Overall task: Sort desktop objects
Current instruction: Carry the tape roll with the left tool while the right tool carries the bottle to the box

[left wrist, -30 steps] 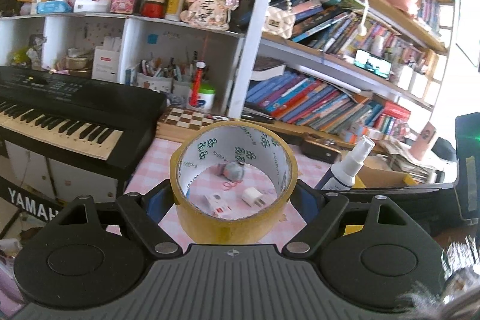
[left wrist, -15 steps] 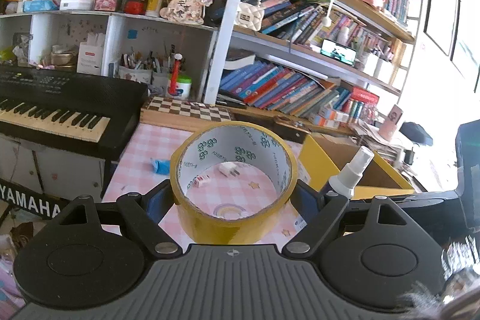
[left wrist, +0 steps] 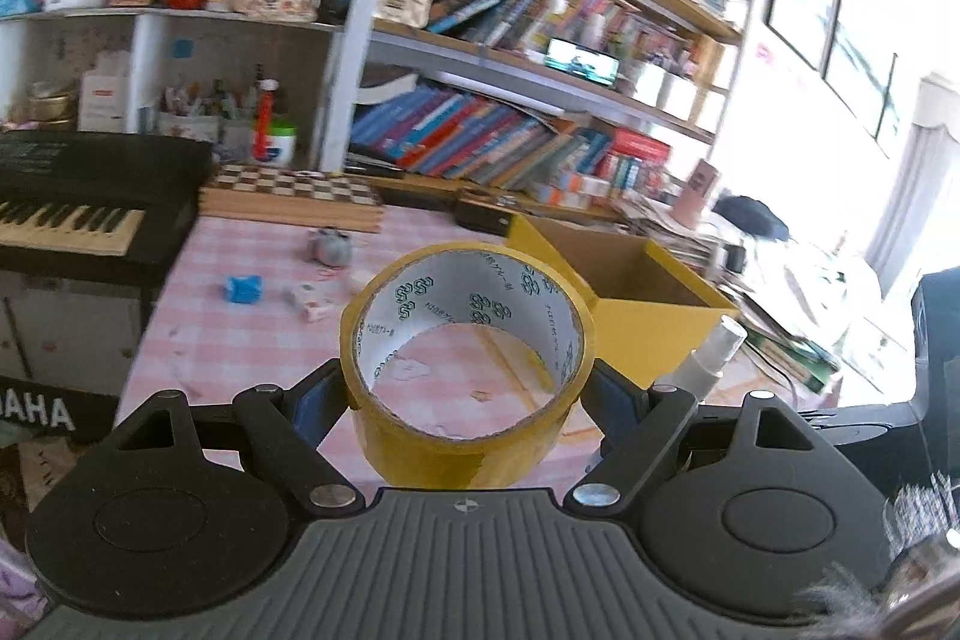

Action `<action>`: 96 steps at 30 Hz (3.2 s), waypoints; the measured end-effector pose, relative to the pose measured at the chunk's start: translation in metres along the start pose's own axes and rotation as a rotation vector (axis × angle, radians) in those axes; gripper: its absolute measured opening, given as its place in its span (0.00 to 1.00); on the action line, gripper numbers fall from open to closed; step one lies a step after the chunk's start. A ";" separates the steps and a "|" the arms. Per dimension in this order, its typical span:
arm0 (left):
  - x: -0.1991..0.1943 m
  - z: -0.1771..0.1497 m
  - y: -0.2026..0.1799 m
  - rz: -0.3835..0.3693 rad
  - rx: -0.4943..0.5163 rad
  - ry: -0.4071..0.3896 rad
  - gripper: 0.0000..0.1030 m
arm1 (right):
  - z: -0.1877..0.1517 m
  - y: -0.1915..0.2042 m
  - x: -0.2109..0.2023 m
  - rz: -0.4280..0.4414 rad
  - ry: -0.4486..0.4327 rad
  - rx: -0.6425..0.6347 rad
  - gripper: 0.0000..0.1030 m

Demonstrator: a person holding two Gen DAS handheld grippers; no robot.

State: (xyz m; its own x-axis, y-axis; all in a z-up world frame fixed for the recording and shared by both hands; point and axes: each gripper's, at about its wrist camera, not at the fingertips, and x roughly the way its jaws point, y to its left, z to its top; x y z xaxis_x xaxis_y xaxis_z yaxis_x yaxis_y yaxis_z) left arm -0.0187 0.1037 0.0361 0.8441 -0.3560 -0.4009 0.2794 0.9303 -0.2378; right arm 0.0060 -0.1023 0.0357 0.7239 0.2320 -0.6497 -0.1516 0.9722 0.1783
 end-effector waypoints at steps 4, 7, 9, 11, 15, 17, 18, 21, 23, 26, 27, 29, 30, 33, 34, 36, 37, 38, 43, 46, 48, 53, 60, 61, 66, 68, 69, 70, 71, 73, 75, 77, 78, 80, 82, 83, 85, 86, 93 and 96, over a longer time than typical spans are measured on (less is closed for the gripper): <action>0.006 -0.002 -0.014 -0.060 0.032 0.021 0.79 | -0.008 -0.010 -0.012 -0.044 -0.012 0.032 0.31; 0.012 -0.003 -0.024 -0.106 0.048 0.036 0.79 | -0.014 -0.018 -0.019 -0.082 -0.016 0.060 0.32; 0.016 -0.004 -0.030 -0.137 0.058 0.045 0.79 | -0.018 -0.023 -0.025 -0.108 -0.020 0.079 0.32; 0.020 -0.004 -0.036 -0.165 0.069 0.054 0.79 | -0.021 -0.028 -0.030 -0.132 -0.025 0.098 0.32; 0.028 -0.005 -0.047 -0.213 0.090 0.072 0.79 | -0.026 -0.038 -0.037 -0.169 -0.028 0.129 0.32; 0.031 -0.006 -0.051 -0.231 0.095 0.079 0.79 | -0.027 -0.043 -0.039 -0.184 -0.029 0.139 0.32; 0.033 -0.006 -0.054 -0.239 0.097 0.083 0.79 | -0.028 -0.045 -0.041 -0.191 -0.030 0.143 0.32; 0.037 -0.008 -0.060 -0.260 0.101 0.093 0.79 | -0.029 -0.052 -0.044 -0.212 -0.031 0.153 0.32; 0.041 -0.008 -0.064 -0.270 0.106 0.100 0.79 | -0.029 -0.056 -0.045 -0.220 -0.029 0.161 0.32; 0.044 -0.009 -0.069 -0.279 0.109 0.106 0.79 | -0.029 -0.063 -0.044 -0.226 -0.024 0.168 0.32; 0.046 -0.008 -0.070 -0.279 0.108 0.107 0.79 | -0.028 -0.064 -0.044 -0.227 -0.023 0.167 0.32; 0.050 -0.007 -0.073 -0.278 0.104 0.110 0.79 | -0.027 -0.068 -0.043 -0.227 -0.020 0.165 0.32; 0.052 -0.007 -0.075 -0.278 0.103 0.112 0.79 | -0.026 -0.071 -0.043 -0.227 -0.018 0.165 0.32; 0.059 -0.005 -0.081 -0.281 0.106 0.116 0.79 | -0.022 -0.079 -0.042 -0.230 -0.015 0.169 0.32; 0.061 -0.004 -0.083 -0.283 0.108 0.117 0.79 | -0.022 -0.082 -0.041 -0.231 -0.015 0.170 0.32; 0.067 -0.003 -0.088 -0.285 0.111 0.117 0.79 | -0.019 -0.088 -0.040 -0.233 -0.016 0.171 0.32; 0.069 -0.002 -0.091 -0.285 0.113 0.117 0.79 | -0.018 -0.089 -0.040 -0.232 -0.016 0.171 0.32; 0.072 -0.001 -0.094 -0.286 0.114 0.117 0.79 | -0.019 -0.088 -0.040 -0.232 -0.016 0.171 0.32; 0.087 0.002 -0.108 -0.287 0.120 0.120 0.79 | -0.009 -0.112 -0.037 -0.230 -0.014 0.176 0.32; 0.097 0.004 -0.118 -0.288 0.122 0.124 0.79 | -0.004 -0.126 -0.035 -0.229 -0.011 0.179 0.32; 0.102 0.005 -0.125 -0.288 0.124 0.126 0.79 | 0.000 -0.136 -0.034 -0.228 -0.009 0.181 0.32; 0.119 0.009 -0.142 -0.284 0.128 0.126 0.79 | 0.009 -0.155 -0.029 -0.221 -0.006 0.174 0.32; 0.145 0.015 -0.166 -0.264 0.124 0.120 0.79 | 0.025 -0.189 -0.019 -0.202 -0.002 0.158 0.32; 0.149 0.016 -0.169 -0.260 0.125 0.116 0.79 | 0.028 -0.194 -0.018 -0.196 -0.004 0.155 0.32; 0.169 0.028 -0.185 -0.235 0.140 0.088 0.79 | 0.046 -0.217 -0.012 -0.165 -0.030 0.147 0.32; 0.175 0.035 -0.191 -0.223 0.149 0.070 0.79 | 0.056 -0.225 -0.011 -0.150 -0.051 0.138 0.32; 0.179 0.039 -0.194 -0.216 0.154 0.057 0.79 | 0.062 -0.229 -0.011 -0.143 -0.063 0.133 0.32; 0.182 0.043 -0.196 -0.210 0.162 0.043 0.79 | 0.068 -0.233 -0.010 -0.136 -0.076 0.126 0.32; 0.185 0.048 -0.199 -0.199 0.173 0.027 0.79 | 0.074 -0.237 -0.009 -0.129 -0.091 0.118 0.32; 0.192 0.058 -0.202 -0.178 0.194 0.001 0.79 | 0.088 -0.244 -0.007 -0.118 -0.122 0.097 0.32; 0.200 0.066 -0.204 -0.154 0.214 -0.028 0.79 | 0.102 -0.250 -0.003 -0.109 -0.150 0.074 0.31; 0.210 0.074 -0.206 -0.127 0.237 -0.044 0.79 | 0.115 -0.256 0.002 -0.098 -0.169 0.053 0.32; 0.217 0.077 -0.206 -0.111 0.248 -0.051 0.79 | 0.122 -0.258 0.006 -0.091 -0.177 0.040 0.32; 0.230 0.081 -0.207 -0.088 0.266 -0.052 0.79 | 0.134 -0.260 0.015 -0.077 -0.183 0.005 0.32; 0.246 0.083 -0.209 -0.064 0.299 -0.040 0.79 | 0.146 -0.262 0.027 -0.064 -0.180 -0.038 0.31; 0.253 0.083 -0.210 -0.056 0.321 -0.031 0.79 | 0.149 -0.262 0.032 -0.060 -0.174 -0.060 0.31; 0.269 0.082 -0.211 -0.042 0.370 -0.003 0.79 | 0.157 -0.264 0.047 -0.053 -0.156 -0.107 0.31; 0.277 0.081 -0.210 -0.036 0.390 0.015 0.79 | 0.161 -0.265 0.055 -0.050 -0.143 -0.123 0.31; 0.326 0.072 -0.207 -0.004 0.468 0.183 0.79 | 0.169 -0.271 0.112 -0.029 0.013 -0.218 0.31; 0.339 0.066 -0.208 -0.002 0.505 0.242 0.79 | 0.169 -0.270 0.134 -0.020 0.092 -0.279 0.31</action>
State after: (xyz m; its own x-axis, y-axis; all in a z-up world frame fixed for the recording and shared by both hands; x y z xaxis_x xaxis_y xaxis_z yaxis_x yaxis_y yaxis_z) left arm 0.2389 -0.2047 0.0080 0.7308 -0.3128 -0.6068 0.5159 0.8351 0.1908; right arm 0.2579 -0.3384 0.0252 0.6667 0.2023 -0.7174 -0.3263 0.9445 -0.0369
